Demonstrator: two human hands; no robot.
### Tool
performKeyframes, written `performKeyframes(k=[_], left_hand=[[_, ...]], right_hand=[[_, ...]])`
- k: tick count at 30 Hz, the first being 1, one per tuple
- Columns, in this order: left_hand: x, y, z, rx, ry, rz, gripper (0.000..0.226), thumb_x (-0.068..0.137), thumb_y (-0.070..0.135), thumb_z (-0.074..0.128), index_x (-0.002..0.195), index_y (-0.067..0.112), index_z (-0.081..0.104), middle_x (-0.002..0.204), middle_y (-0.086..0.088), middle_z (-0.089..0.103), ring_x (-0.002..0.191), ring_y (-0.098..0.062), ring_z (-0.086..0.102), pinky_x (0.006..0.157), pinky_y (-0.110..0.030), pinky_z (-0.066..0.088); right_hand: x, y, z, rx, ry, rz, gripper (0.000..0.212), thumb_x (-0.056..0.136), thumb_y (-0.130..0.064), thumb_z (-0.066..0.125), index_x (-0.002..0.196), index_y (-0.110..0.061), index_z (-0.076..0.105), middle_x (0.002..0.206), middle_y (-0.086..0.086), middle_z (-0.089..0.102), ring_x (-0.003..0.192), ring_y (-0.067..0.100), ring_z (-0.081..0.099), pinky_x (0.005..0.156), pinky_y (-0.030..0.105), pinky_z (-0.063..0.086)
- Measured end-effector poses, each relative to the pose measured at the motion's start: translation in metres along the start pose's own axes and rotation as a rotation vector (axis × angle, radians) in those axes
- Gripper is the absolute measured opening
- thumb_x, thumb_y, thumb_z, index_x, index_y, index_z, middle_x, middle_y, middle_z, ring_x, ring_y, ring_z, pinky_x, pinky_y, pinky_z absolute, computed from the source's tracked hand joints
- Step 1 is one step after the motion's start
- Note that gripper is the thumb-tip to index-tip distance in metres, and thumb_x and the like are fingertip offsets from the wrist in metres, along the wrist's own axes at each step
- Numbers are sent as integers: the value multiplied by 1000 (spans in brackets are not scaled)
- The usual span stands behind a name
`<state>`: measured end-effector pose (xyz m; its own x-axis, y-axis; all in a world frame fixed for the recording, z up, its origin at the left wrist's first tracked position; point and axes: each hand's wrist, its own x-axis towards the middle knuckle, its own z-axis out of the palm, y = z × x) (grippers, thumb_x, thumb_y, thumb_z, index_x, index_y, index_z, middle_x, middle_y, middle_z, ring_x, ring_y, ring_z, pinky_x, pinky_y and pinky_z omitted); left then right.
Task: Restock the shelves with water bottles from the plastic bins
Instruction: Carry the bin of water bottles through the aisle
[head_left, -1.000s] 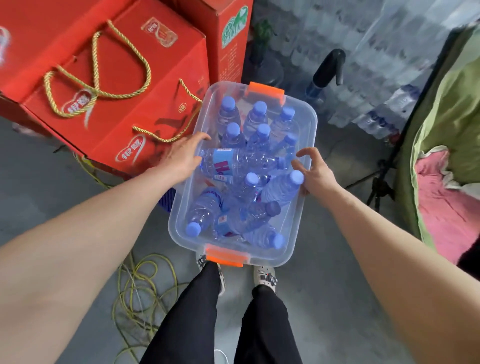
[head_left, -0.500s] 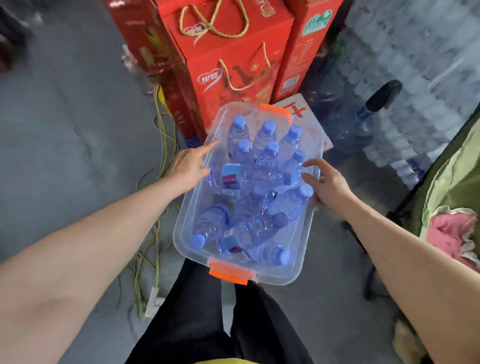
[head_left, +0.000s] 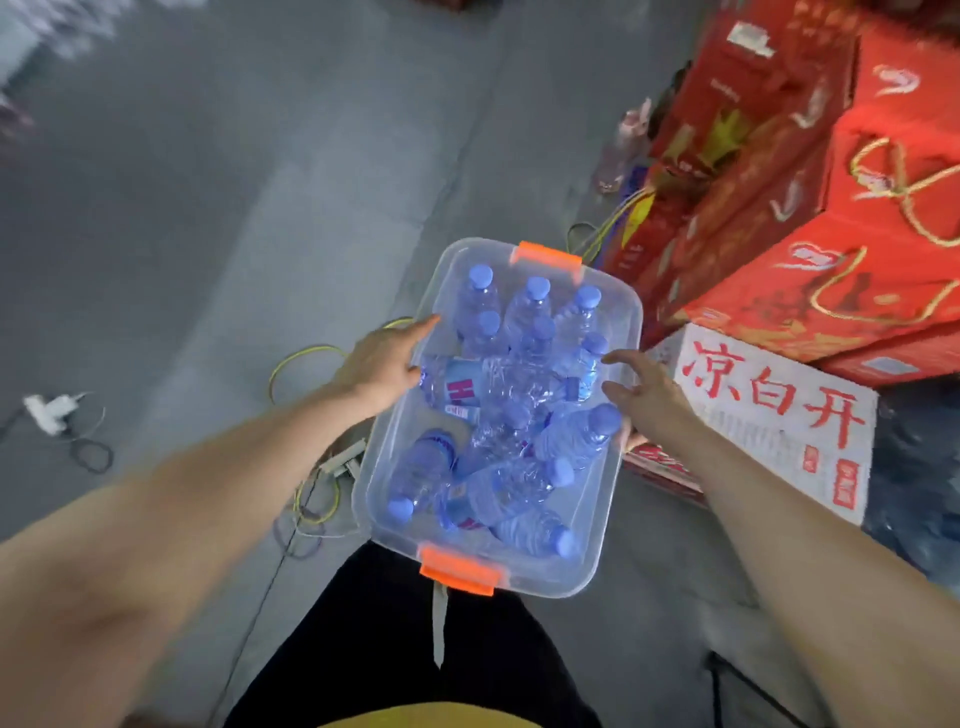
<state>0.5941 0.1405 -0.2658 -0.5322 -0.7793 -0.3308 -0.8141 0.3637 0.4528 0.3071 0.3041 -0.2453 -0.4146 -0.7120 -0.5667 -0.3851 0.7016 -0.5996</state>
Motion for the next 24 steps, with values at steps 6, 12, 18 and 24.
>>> performKeyframes(k=[6,12,18,24], left_hand=[[14,-107,-54,-24,87,-186,76,81,8,64,148,31,36,79,-18,62,80,-36,63,76,-38,50],[43,-194,-122,-111,172,-278,77,80,2,62,148,27,36,67,-14,52,74,-38,60,66,-32,39],[93,-263,-192,-145,248,-397,72,84,8,60,148,32,37,69,-4,51,73,-29,53,68,-31,40],[172,-321,-258,-165,298,-503,71,82,8,60,146,32,39,74,-7,56,93,-38,61,87,-40,48]], right_hand=[[75,-125,66,-94,-141,-65,23,94,-21,54,106,-41,56,57,14,57,48,30,65,51,47,59],[144,-241,120,-218,-201,-160,23,93,-25,49,102,-46,51,56,21,64,48,31,67,61,46,60],[220,-367,150,-278,-247,-239,24,92,-21,48,107,-38,55,69,24,64,48,32,67,50,42,59],[329,-485,173,-339,-369,-314,18,91,-21,49,104,-34,52,74,24,57,45,38,64,52,47,59]])
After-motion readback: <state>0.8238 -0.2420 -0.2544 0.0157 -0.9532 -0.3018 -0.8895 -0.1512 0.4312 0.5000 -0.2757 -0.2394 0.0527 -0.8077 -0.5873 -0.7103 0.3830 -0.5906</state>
